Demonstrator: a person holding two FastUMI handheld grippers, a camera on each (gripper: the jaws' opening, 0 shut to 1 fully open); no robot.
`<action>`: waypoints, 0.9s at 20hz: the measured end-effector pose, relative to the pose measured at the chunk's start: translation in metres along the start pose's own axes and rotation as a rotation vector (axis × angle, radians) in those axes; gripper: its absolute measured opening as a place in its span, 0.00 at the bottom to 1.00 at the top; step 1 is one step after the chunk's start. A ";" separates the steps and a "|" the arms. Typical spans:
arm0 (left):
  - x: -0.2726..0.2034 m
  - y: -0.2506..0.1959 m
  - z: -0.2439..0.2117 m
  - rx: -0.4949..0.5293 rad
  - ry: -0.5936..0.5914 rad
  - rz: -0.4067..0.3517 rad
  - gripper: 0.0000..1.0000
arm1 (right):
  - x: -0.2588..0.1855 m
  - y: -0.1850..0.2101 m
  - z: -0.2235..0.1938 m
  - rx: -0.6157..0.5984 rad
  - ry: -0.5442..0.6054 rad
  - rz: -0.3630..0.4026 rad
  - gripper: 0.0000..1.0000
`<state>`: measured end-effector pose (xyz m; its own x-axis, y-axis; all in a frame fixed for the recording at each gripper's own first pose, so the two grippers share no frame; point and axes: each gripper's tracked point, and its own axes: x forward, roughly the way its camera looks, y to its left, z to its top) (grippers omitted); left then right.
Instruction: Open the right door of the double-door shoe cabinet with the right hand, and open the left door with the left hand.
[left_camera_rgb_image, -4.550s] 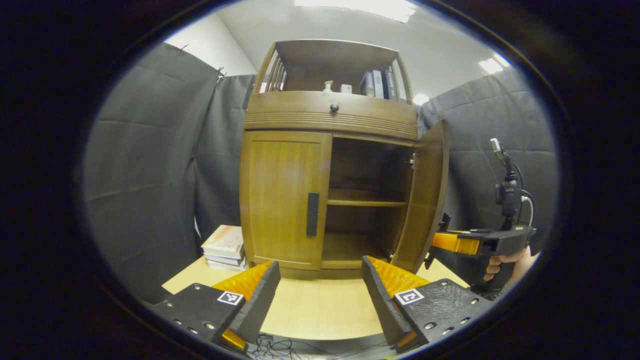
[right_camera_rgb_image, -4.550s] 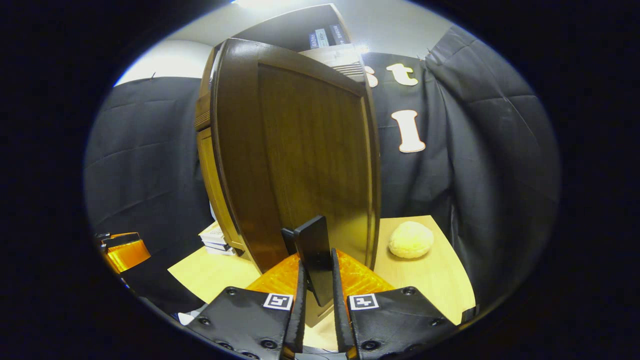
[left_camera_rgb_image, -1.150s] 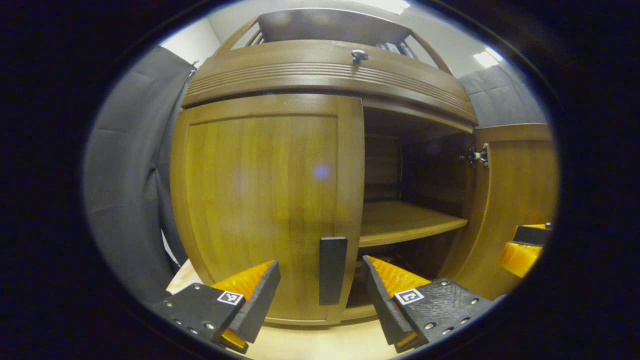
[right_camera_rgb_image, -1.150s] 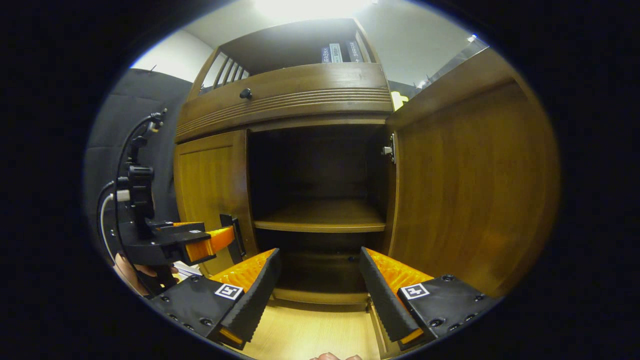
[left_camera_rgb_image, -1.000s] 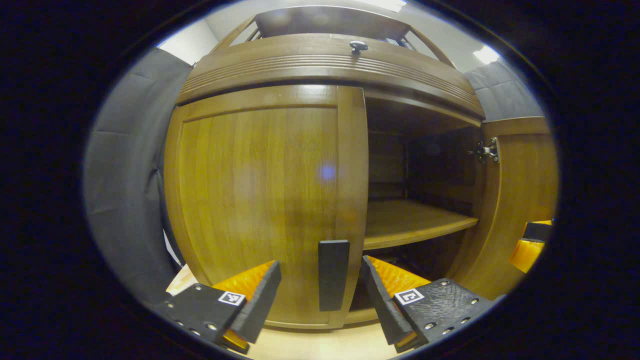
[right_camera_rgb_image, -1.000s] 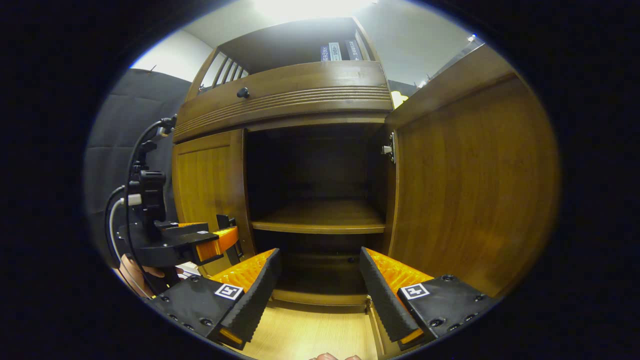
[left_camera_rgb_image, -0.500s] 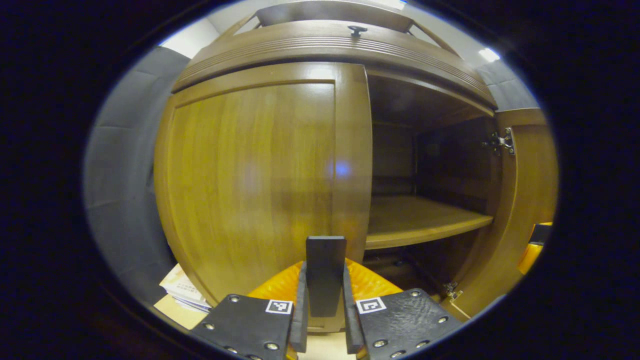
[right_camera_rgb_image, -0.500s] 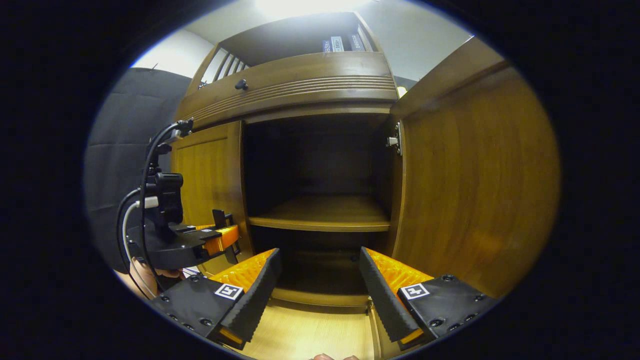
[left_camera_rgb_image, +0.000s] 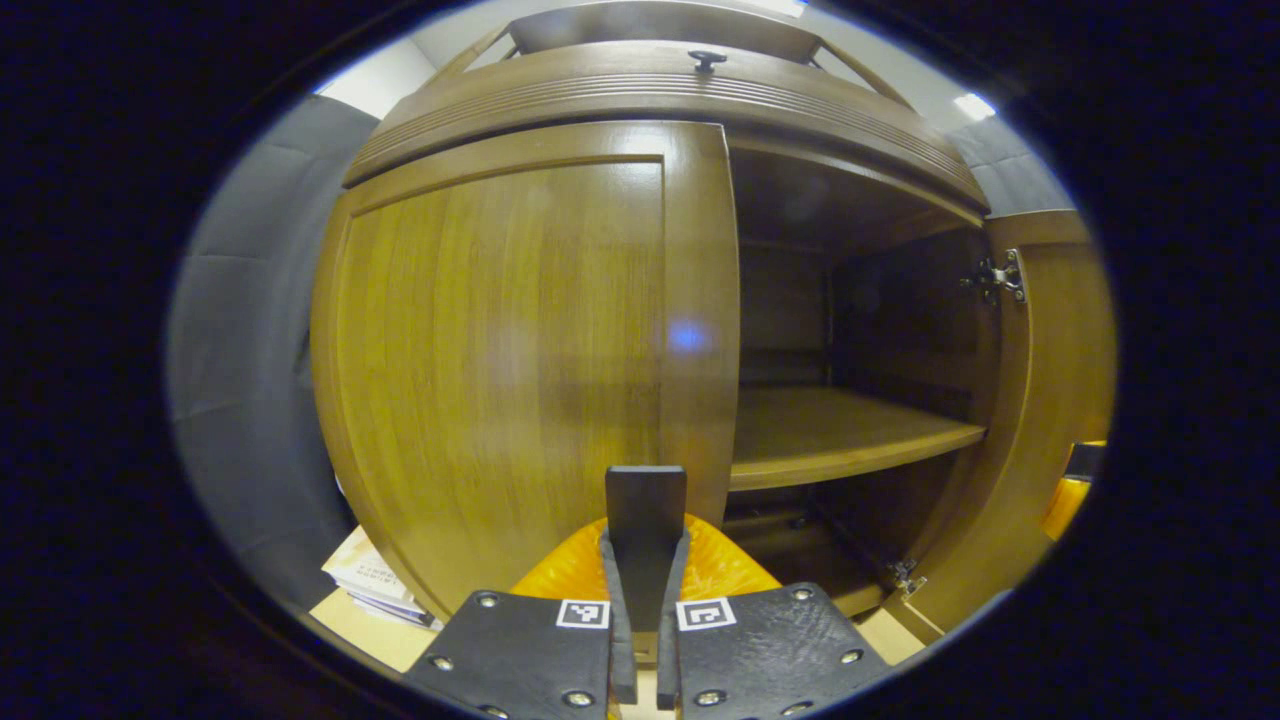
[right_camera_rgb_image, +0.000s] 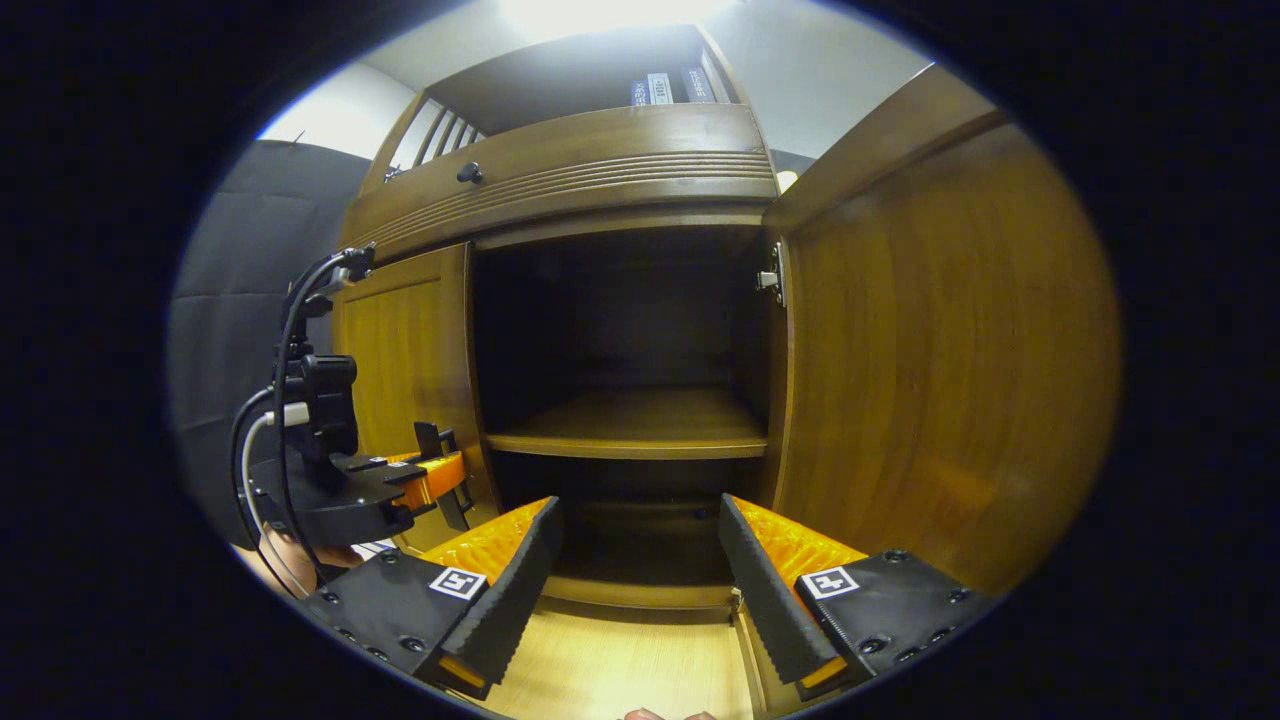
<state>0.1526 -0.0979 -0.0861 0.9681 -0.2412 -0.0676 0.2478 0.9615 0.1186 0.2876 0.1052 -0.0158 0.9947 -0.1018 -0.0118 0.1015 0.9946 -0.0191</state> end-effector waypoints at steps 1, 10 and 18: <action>-0.003 0.000 0.000 -0.002 -0.002 -0.004 0.08 | -0.002 0.001 0.000 0.001 -0.001 -0.002 0.96; -0.048 0.008 -0.007 -0.006 -0.002 -0.047 0.12 | -0.028 0.013 -0.006 0.019 0.010 -0.020 0.96; -0.101 0.028 -0.013 -0.003 -0.008 -0.081 0.12 | -0.049 0.017 -0.010 0.014 0.009 -0.058 0.98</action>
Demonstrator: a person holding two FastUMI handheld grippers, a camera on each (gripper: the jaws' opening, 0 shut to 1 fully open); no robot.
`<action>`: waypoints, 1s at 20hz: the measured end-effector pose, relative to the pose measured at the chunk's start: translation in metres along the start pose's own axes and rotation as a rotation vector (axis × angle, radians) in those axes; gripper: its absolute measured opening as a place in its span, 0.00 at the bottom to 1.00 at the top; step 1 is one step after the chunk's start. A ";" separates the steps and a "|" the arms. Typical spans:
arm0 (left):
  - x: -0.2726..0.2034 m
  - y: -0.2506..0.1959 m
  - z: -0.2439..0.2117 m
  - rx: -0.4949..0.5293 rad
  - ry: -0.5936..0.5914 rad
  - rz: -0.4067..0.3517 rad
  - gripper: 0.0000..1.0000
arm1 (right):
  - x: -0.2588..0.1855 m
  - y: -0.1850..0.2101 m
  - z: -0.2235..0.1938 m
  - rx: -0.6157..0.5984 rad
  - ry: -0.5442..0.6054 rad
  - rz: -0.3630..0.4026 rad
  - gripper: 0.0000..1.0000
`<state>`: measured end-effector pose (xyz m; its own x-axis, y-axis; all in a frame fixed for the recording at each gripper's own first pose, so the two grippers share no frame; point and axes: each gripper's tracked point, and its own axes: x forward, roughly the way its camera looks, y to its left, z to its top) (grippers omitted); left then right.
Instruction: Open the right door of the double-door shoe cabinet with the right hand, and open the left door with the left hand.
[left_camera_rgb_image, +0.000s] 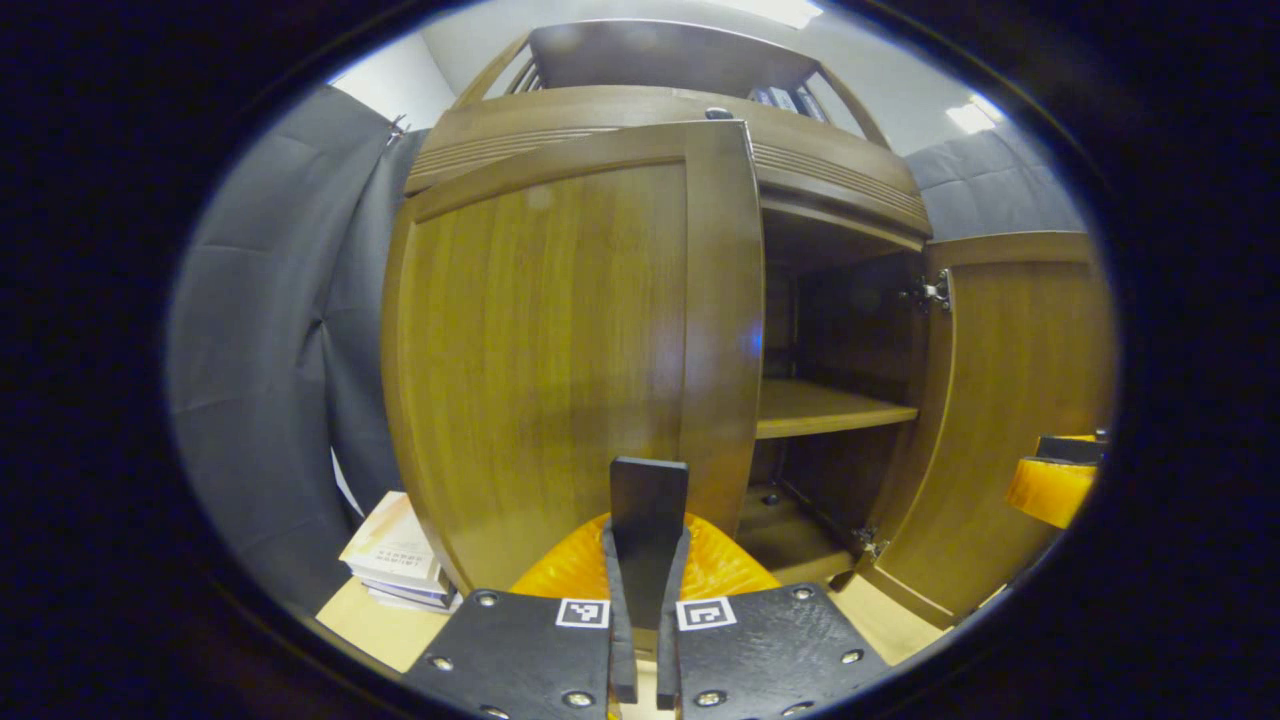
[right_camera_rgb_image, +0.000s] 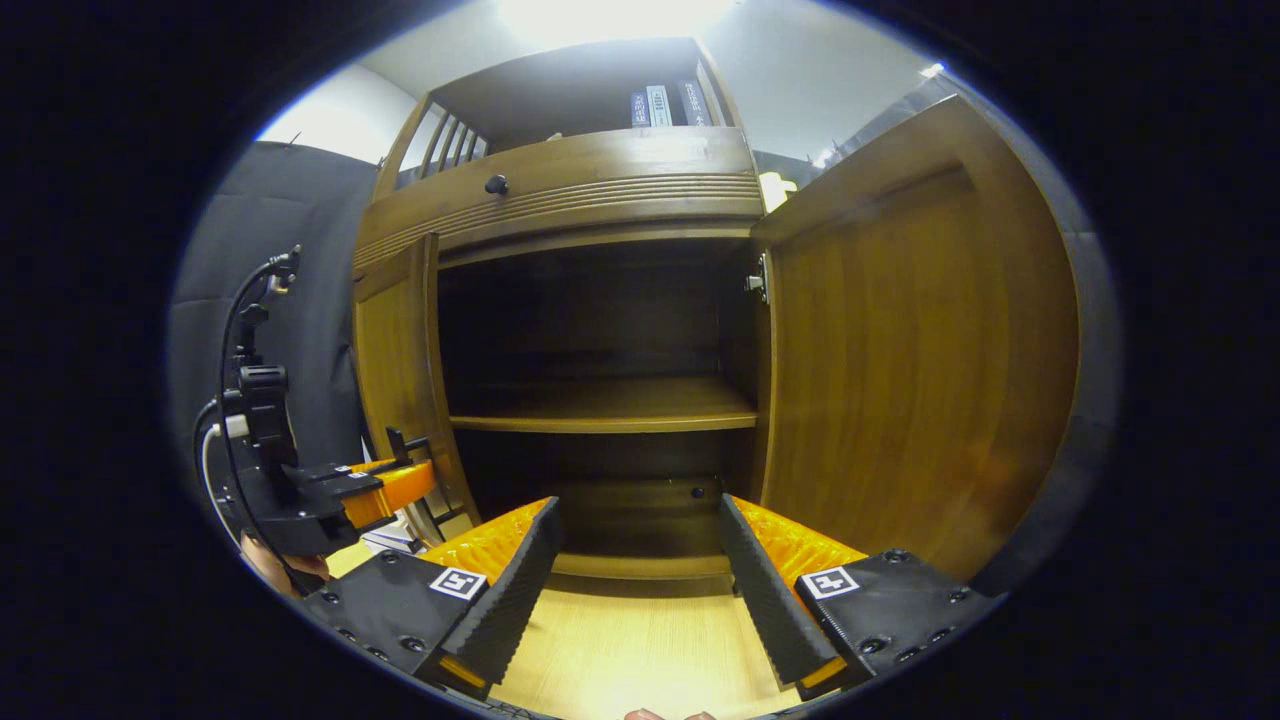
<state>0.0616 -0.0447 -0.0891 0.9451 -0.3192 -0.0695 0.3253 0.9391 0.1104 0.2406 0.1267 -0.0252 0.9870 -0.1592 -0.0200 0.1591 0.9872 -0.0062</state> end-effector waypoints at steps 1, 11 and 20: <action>-0.008 0.004 -0.002 0.005 -0.003 0.000 0.12 | -0.003 0.001 -0.001 0.002 0.001 -0.003 0.99; -0.073 0.049 -0.006 0.011 -0.038 0.014 0.10 | -0.037 0.016 -0.020 0.008 -0.017 -0.008 0.96; -0.107 0.087 -0.007 -0.004 -0.059 0.063 0.11 | -0.033 0.038 -0.015 0.002 -0.022 0.027 0.96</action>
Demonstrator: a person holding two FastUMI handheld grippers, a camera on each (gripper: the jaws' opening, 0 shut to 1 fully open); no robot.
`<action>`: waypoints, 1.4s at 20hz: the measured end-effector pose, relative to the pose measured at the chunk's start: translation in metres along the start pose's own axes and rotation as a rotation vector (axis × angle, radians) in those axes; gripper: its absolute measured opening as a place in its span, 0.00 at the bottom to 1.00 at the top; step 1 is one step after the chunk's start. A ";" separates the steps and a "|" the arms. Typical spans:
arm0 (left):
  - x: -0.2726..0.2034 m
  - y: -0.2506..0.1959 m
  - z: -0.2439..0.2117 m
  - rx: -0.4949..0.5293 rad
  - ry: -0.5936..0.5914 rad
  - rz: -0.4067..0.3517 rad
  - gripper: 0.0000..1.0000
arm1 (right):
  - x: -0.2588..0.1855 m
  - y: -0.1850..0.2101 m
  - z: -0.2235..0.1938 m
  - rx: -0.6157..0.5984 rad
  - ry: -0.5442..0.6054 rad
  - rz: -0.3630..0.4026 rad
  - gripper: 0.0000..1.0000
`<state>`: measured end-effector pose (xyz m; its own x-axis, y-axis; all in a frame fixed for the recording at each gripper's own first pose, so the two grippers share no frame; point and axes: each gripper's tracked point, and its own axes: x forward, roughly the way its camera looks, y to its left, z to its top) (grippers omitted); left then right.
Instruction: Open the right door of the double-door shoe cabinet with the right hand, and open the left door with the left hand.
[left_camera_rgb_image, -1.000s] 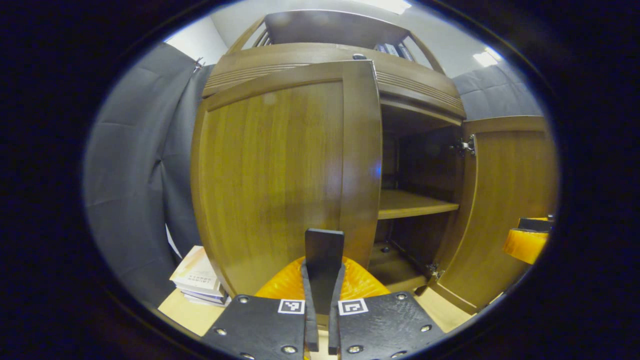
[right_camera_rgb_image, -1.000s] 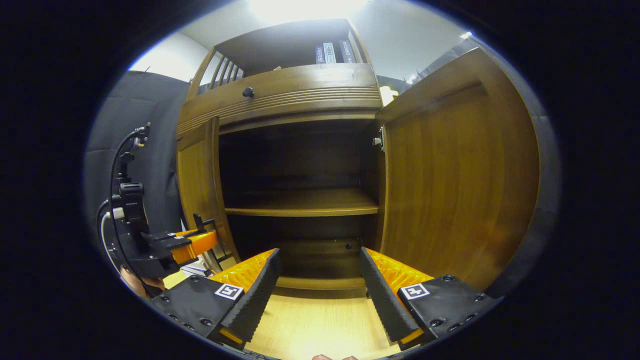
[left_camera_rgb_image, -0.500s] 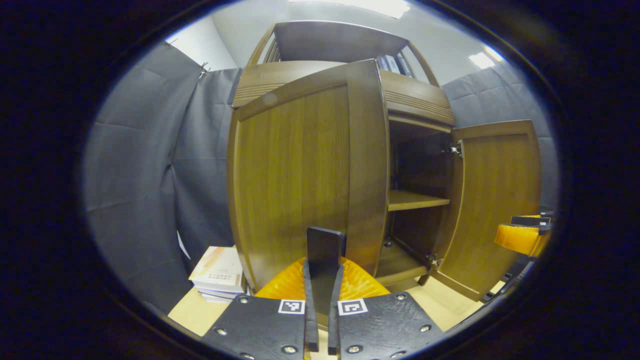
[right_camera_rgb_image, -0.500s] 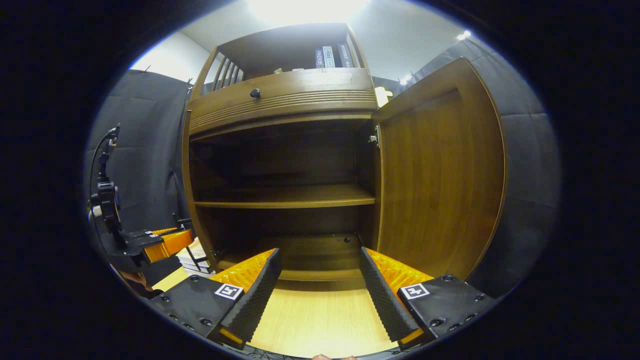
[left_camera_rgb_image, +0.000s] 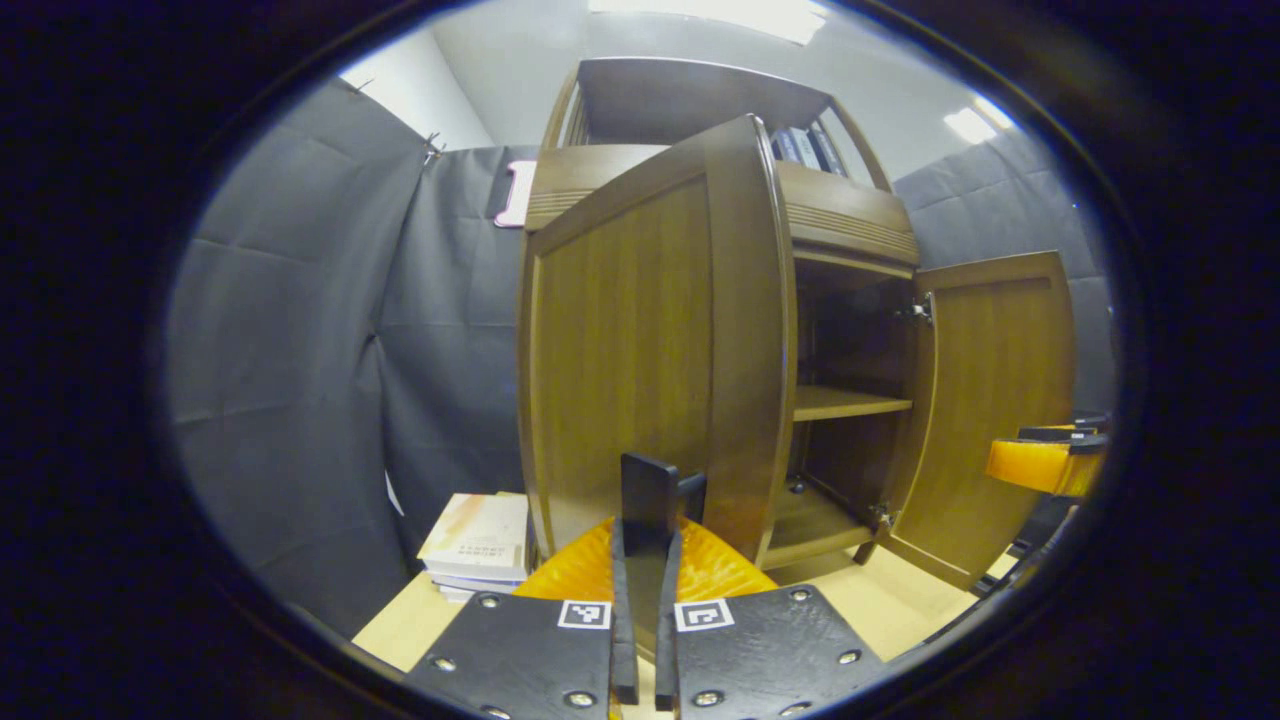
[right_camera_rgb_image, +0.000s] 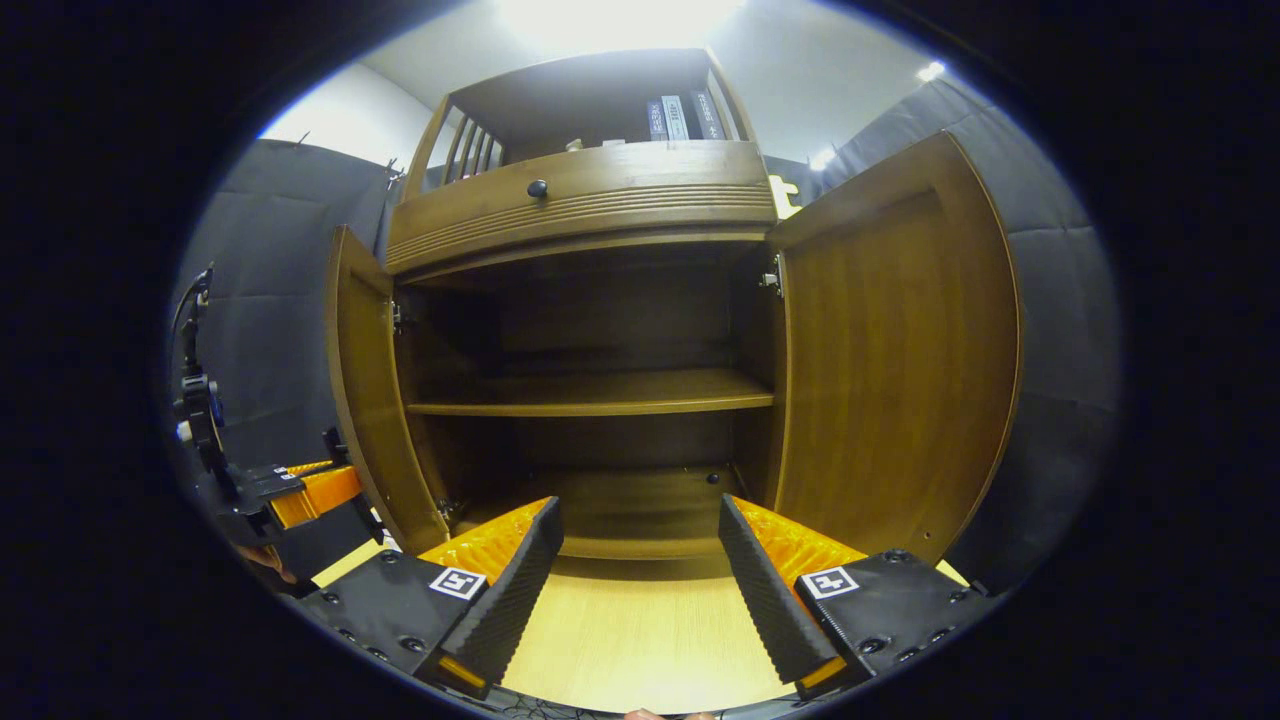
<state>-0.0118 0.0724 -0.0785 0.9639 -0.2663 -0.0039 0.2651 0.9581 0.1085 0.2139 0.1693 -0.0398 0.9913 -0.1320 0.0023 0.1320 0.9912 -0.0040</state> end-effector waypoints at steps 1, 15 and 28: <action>-0.002 0.005 0.001 -0.001 -0.004 0.008 0.11 | -0.002 0.002 -0.002 -0.004 -0.001 0.004 0.96; -0.032 0.087 -0.002 0.004 -0.007 -0.127 0.10 | 0.008 0.011 0.013 0.001 -0.009 0.041 0.96; -0.034 0.185 0.010 0.042 -0.022 -0.134 0.10 | -0.003 -0.031 0.034 -0.076 -0.018 -0.080 0.96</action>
<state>0.0045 0.2572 -0.0482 0.9189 -0.3944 0.0004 0.3899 0.9086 0.1500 0.2069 0.1393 -0.0056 0.9774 -0.2103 0.0238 0.2115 0.9742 -0.0787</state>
